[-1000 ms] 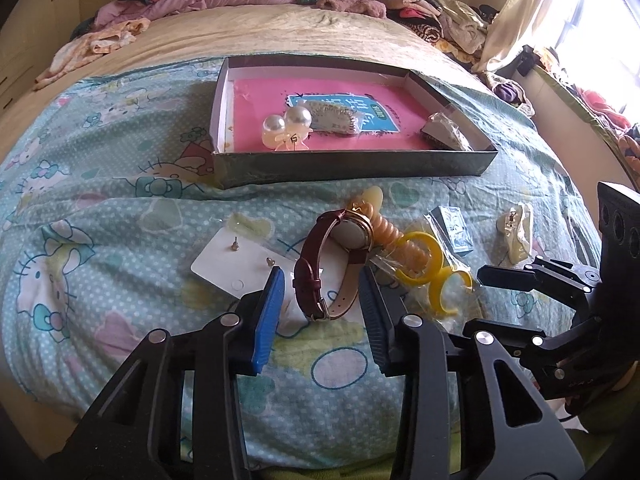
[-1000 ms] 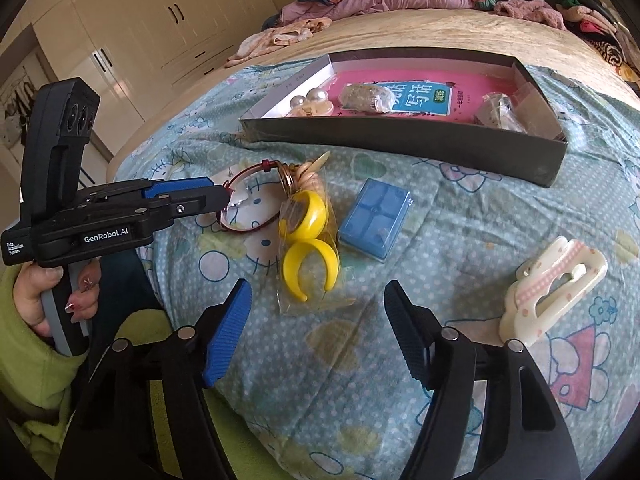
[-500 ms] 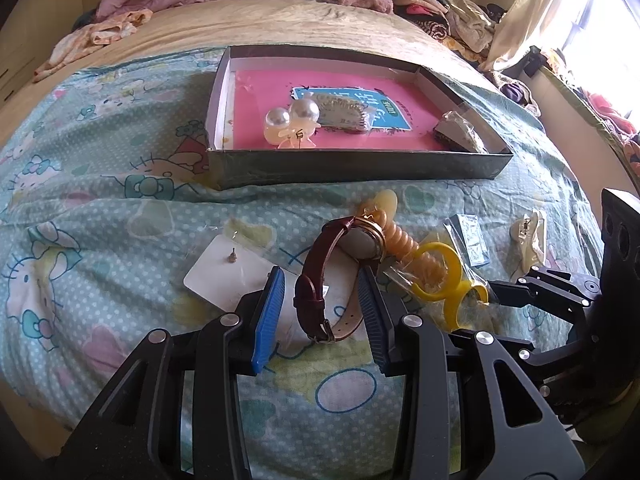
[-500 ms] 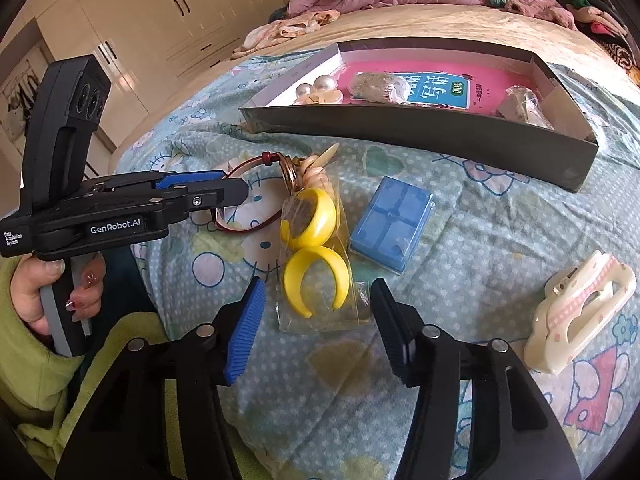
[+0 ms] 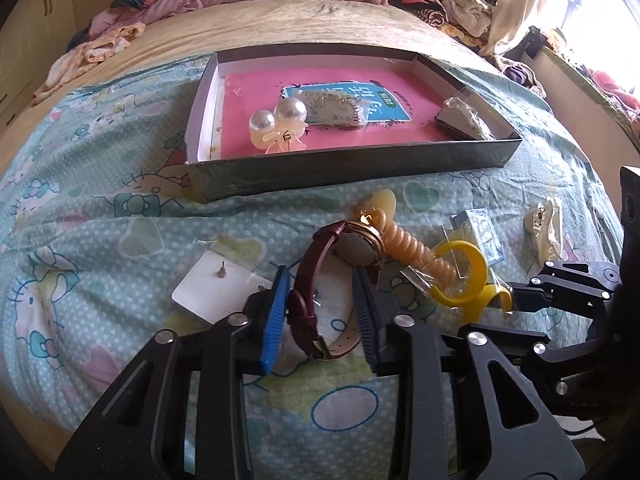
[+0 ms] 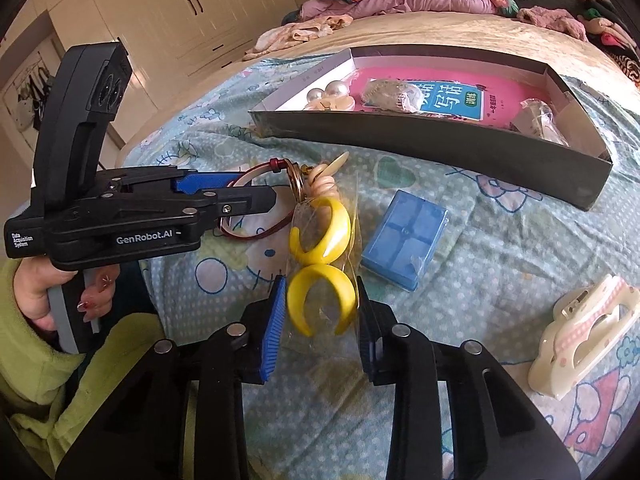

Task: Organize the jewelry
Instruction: 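Carry the watch with the left tool while the right tool carries the bangles over the box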

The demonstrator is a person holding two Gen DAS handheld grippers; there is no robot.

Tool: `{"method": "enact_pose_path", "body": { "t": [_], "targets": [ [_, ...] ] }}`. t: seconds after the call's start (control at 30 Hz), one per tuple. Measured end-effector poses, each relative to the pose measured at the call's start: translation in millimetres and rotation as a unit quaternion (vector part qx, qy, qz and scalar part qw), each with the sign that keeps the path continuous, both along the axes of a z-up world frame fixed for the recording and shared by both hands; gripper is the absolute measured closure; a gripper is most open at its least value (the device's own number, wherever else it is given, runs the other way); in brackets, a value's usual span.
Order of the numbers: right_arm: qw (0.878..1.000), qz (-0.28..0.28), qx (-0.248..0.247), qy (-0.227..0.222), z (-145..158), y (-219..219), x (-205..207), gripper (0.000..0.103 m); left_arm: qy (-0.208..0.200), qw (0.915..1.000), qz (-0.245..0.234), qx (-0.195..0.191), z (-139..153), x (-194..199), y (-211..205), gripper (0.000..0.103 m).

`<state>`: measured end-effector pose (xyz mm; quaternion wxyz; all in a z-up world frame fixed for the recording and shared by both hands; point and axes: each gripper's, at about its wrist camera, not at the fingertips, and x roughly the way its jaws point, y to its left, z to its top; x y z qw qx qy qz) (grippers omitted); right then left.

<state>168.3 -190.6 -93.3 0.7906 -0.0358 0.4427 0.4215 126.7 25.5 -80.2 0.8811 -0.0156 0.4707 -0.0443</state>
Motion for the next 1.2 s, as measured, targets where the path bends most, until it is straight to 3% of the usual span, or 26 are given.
{"method": "enact_pose_path", "body": {
  "t": [0.03,0.23,0.63,1.2],
  "targets": [
    [1.000,0.000,0.001,0.000,1.2,-3.0,-1.0,0.072,0.003,1.0000,-0.003,0.003,-1.0,0.4,-0.5,0.096],
    [1.000,-0.008,0.010,-0.002,11.1,-15.5,-3.1,0.072,-0.006,0.9999,-0.008,0.006,1.7,-6.2,-1.8,0.096],
    [0.999,-0.023,0.030,-0.036,41.3,-28.9,-9.6,0.072,-0.064,0.9979,0.012,-0.006,41.5,-25.2,5.0,0.096],
    [0.994,-0.054,0.046,-0.083,75.3,-52.3,-9.0,0.072,-0.099,0.9950,0.014,0.000,69.3,-35.6,-2.6,0.096]
  ]
}}
